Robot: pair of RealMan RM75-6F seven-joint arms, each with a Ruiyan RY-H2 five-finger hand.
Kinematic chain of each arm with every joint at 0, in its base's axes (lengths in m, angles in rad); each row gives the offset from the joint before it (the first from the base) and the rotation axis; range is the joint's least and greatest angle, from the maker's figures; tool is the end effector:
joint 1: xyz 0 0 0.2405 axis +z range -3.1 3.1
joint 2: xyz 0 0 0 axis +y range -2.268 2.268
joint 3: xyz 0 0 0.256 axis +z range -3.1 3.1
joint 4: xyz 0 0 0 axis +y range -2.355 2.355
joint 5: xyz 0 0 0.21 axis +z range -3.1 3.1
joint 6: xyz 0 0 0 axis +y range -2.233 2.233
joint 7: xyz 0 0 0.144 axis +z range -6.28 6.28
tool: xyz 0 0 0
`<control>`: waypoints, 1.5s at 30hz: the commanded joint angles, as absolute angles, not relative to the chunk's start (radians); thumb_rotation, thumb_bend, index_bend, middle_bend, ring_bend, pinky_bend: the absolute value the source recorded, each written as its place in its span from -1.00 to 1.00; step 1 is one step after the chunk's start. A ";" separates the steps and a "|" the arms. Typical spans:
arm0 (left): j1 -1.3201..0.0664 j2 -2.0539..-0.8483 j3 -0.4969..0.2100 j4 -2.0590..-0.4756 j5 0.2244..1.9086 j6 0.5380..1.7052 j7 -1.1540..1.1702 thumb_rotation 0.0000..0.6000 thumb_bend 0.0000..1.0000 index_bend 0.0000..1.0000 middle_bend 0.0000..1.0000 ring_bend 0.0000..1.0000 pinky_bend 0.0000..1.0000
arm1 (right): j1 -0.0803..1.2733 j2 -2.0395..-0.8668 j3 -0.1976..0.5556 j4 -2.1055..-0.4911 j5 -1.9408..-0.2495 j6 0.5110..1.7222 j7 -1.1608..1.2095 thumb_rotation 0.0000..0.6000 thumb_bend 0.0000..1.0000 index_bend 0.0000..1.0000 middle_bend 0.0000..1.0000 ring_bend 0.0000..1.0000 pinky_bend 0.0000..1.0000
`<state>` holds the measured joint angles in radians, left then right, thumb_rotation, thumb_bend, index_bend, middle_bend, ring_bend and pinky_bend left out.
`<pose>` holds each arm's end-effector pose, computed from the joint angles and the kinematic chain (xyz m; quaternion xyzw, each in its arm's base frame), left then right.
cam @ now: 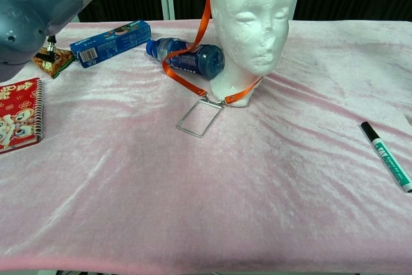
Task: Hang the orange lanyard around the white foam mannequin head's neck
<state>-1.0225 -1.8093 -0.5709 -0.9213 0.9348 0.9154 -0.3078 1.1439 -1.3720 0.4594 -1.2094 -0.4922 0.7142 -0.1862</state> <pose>-0.0776 0.4787 0.0126 -0.4430 -0.5533 -0.6114 0.3519 -0.0544 -0.5041 0.1118 0.5715 -0.4973 0.4771 0.4455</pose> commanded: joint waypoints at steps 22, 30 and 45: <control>-1.010 -1.811 -0.534 -0.891 0.999 0.867 -0.399 1.00 -0.83 -0.39 -0.85 -1.00 -1.00 | 1.201 -1.442 0.383 -0.977 -0.362 0.577 -0.288 1.00 -0.63 -0.39 -0.94 -0.80 -0.75; -0.974 -1.758 -0.517 -0.996 1.008 0.868 -0.385 1.00 -0.87 -0.44 -0.87 -1.00 -1.00 | 1.178 -1.392 0.384 -1.041 -0.302 0.577 -0.267 1.00 -0.79 -0.61 -0.95 -0.80 -0.75; -0.756 -1.491 -0.373 -1.410 1.122 1.089 -0.138 1.00 -0.68 -0.45 -0.86 -1.00 -1.00 | 0.899 -1.147 0.295 -1.401 -0.487 0.833 -0.200 1.00 -0.35 -0.59 -0.72 -0.67 -0.68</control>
